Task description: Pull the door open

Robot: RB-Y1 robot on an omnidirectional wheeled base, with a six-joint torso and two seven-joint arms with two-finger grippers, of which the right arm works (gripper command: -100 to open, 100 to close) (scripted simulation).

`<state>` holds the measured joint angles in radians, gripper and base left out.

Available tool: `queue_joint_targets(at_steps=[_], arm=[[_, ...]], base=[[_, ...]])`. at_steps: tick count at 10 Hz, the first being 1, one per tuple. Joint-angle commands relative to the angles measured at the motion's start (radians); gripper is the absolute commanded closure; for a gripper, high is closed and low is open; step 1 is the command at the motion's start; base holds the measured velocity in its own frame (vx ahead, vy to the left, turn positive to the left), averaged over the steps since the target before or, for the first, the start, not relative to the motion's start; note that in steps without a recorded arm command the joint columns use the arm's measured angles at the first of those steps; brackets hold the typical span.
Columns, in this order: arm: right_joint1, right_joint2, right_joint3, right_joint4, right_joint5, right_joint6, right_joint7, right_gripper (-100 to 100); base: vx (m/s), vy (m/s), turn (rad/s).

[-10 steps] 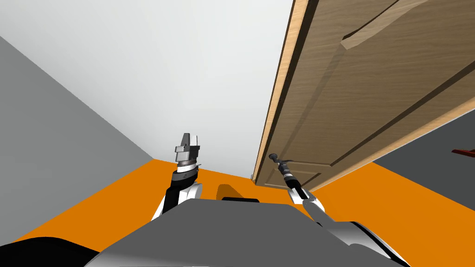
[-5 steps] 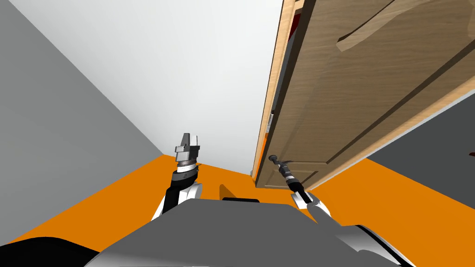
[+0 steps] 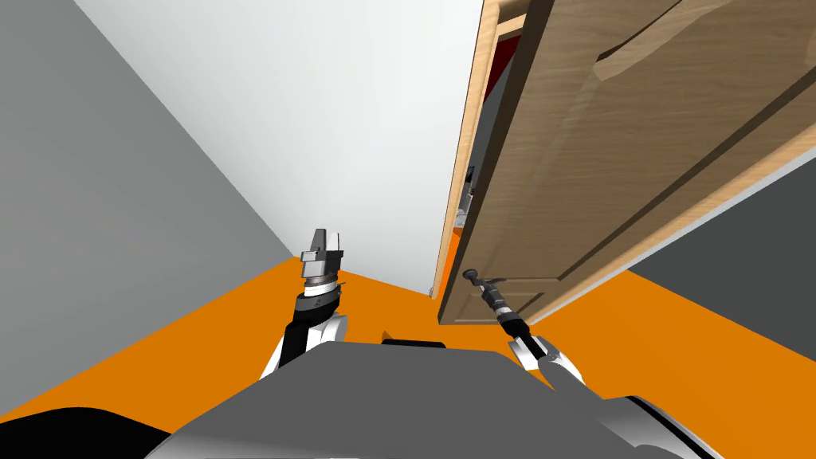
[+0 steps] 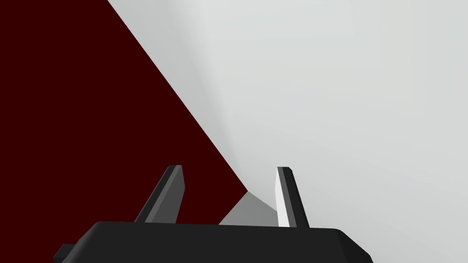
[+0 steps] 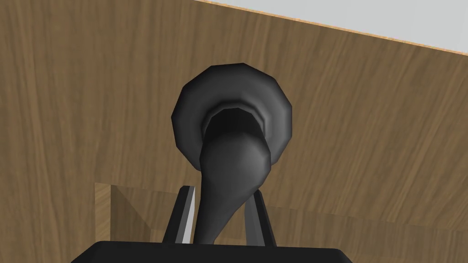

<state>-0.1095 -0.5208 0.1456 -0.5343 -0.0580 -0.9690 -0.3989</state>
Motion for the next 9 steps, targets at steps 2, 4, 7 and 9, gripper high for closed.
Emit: queue_joint_targets(at_steps=[2, 4, 7, 9], arm=[[0.018, -0.025, 0.018, 0.0, 0.006, -0.041, -0.025, 100], [0.03, -0.039, 0.03, 0.0, 0.01, -0.065, -0.04, 100], [0.053, -0.051, 0.06, -0.016, 0.026, -0.1, -0.055, 100], [0.072, -0.069, 0.084, -0.027, 0.039, -0.14, -0.07, 100]], base=[[-0.175, -0.069, 0.094], [-0.135, -0.059, 0.058], [-0.105, -0.042, 0.006], [-0.175, -0.097, -0.008]])
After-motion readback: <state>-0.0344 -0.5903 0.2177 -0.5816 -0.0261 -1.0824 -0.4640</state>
